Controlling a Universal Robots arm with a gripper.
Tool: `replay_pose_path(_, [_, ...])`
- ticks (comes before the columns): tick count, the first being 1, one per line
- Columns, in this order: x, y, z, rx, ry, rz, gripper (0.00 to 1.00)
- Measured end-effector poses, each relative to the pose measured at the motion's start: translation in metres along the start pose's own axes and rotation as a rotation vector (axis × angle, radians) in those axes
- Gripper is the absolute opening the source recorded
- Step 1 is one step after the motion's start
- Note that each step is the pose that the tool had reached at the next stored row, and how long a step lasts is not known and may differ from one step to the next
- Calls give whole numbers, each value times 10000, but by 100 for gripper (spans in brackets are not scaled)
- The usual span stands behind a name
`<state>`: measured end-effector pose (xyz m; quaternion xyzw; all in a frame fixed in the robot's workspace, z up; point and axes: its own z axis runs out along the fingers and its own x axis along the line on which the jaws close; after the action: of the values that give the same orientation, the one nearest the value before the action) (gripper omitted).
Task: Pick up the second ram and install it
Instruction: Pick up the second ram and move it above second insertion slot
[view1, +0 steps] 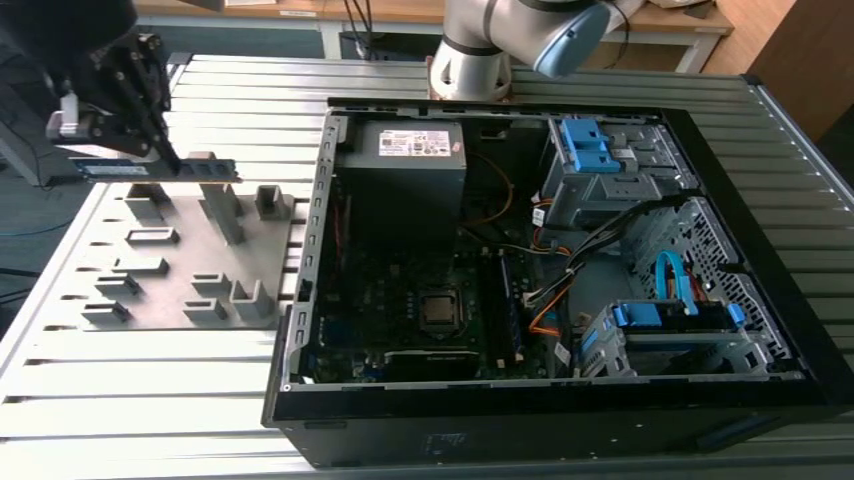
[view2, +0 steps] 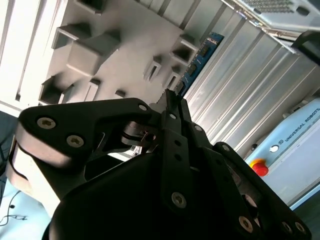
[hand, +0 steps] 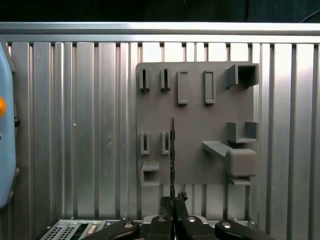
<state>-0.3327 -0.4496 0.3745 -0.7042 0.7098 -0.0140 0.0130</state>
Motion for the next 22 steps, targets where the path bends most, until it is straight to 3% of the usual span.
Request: replay_pose_path(22, [-5, -690, 26, 0, 0, -1, 14])
